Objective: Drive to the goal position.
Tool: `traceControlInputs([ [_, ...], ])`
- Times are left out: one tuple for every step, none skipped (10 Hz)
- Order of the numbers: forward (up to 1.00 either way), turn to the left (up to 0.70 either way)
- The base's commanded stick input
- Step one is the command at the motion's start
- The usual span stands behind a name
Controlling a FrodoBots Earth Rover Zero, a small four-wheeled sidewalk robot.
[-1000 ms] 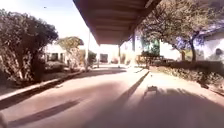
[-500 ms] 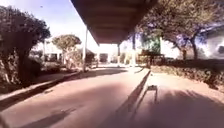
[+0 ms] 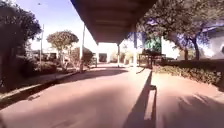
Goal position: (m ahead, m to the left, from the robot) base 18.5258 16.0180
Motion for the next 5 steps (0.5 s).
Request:
traceControlInputs([
  [0.85, 0.0],
  [0.85, 0.0],
  [0.85, 0.0],
  [0.85, 0.0],
  [0.85, 0.0],
])
